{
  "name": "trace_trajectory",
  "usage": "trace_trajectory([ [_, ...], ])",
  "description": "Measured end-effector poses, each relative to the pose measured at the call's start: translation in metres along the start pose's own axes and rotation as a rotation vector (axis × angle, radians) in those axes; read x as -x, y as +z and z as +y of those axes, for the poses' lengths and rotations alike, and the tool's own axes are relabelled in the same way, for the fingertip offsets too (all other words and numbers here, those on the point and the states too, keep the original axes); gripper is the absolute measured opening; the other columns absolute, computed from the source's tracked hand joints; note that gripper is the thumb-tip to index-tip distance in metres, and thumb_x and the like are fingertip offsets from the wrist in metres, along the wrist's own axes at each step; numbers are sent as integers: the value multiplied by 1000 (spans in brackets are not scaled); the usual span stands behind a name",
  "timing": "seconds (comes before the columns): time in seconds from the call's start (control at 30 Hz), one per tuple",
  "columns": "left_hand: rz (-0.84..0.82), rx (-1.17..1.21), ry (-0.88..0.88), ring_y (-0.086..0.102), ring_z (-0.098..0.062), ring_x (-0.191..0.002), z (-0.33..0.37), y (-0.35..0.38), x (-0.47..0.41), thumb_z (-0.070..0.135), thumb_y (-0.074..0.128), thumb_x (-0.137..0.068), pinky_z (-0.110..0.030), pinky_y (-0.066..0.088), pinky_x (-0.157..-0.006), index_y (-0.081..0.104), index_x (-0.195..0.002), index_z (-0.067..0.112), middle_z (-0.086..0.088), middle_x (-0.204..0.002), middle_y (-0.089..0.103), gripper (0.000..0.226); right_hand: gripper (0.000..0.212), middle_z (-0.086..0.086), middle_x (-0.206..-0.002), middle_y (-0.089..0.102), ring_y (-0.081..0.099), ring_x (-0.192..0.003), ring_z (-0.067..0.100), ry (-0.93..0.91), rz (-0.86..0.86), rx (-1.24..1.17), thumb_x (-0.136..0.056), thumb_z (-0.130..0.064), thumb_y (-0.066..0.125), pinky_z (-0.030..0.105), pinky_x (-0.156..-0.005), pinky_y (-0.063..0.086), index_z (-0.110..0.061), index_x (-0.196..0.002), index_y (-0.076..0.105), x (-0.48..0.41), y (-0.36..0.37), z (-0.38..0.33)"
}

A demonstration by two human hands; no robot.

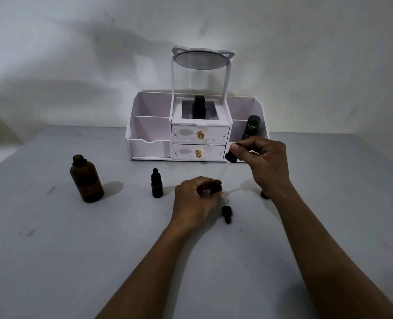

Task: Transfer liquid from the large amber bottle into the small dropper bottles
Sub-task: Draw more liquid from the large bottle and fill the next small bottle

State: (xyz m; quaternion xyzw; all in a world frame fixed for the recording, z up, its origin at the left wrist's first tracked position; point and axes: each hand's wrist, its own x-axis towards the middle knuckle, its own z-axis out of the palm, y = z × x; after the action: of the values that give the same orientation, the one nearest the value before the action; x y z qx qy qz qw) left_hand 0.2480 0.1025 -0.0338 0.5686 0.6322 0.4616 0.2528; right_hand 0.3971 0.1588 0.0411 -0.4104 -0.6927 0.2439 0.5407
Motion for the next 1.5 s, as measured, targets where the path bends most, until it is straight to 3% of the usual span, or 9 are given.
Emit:
trace_trajectory([
  [0.2,4,3,3,58,-1,-93,-2,0,-1,27,78,-78,-5,41,-81,69,-114,23,9,-113,68,37,8,-1,-78,70,65,-69,-9,-3,-8,28,-85,-11,77,3,-70,49,-7,-92,78,1,1,0],
  [0.33,8,10,8,59,-1,-92,-2,0,-1,27,78,-77,-6,41,-81,70,-113,24,11,-111,68,37,10,2,-80,72,68,-71,4,-3,-15,23,-86,-12,76,6,-72,52,-5,-93,78,1,1,-1],
  [0.53,2,4,0,55,7,-81,-3,1,-1,28,78,-78,2,40,-72,70,-109,27,23,-96,59,33,8,-7,-79,71,67,-71,-9,-19,-42,-6,-84,-11,78,4,-70,50,-14,-92,75,2,0,-7],
  [0.63,-3,23,2,56,11,-83,-3,0,0,29,79,-77,-2,45,-81,69,-110,28,24,-99,60,35,9,-12,-78,72,69,-72,-4,-52,-15,-38,-84,-12,78,9,-71,53,-18,-89,75,-4,-6,-17],
  [0.73,19,100,-57,56,8,-89,0,-3,6,30,81,-74,6,37,-71,64,-120,26,22,-106,58,50,6,-2,-77,77,75,-74,11,-84,-22,-92,-84,-11,78,24,-76,59,-15,-88,77,-14,-11,-35],
  [0.9,-5,257,-136,58,7,-96,2,-25,27,26,83,-72,-8,47,-89,64,-118,23,14,-110,64,50,10,-1,-78,79,75,-72,16,-129,-60,-233,-85,-15,78,24,-64,54,-25,-85,76,-25,-4,-79],
  [1.0,15,303,-197,62,2,-97,-8,-51,46,24,84,-71,-12,48,-89,67,-111,26,12,-108,67,44,13,-1,-80,79,76,-79,23,-155,-96,-299,-85,-13,77,33,-74,61,-25,-87,77,-26,20,-99],
  [1.33,404,351,-311,70,-5,-87,-65,-174,79,17,86,-67,-22,55,-84,72,-103,19,6,-95,74,39,12,3,-84,80,77,-84,24,-106,-302,-438,-85,-12,77,50,-86,61,-22,-91,77,-12,140,-137],
  [1.5,551,315,-324,68,-6,-89,-79,-202,68,18,86,-67,-19,52,-83,69,-107,20,5,-102,72,43,13,2,-83,80,77,-85,24,-101,-322,-468,-85,-13,78,51,-86,61,-26,-88,77,-17,171,-147],
])
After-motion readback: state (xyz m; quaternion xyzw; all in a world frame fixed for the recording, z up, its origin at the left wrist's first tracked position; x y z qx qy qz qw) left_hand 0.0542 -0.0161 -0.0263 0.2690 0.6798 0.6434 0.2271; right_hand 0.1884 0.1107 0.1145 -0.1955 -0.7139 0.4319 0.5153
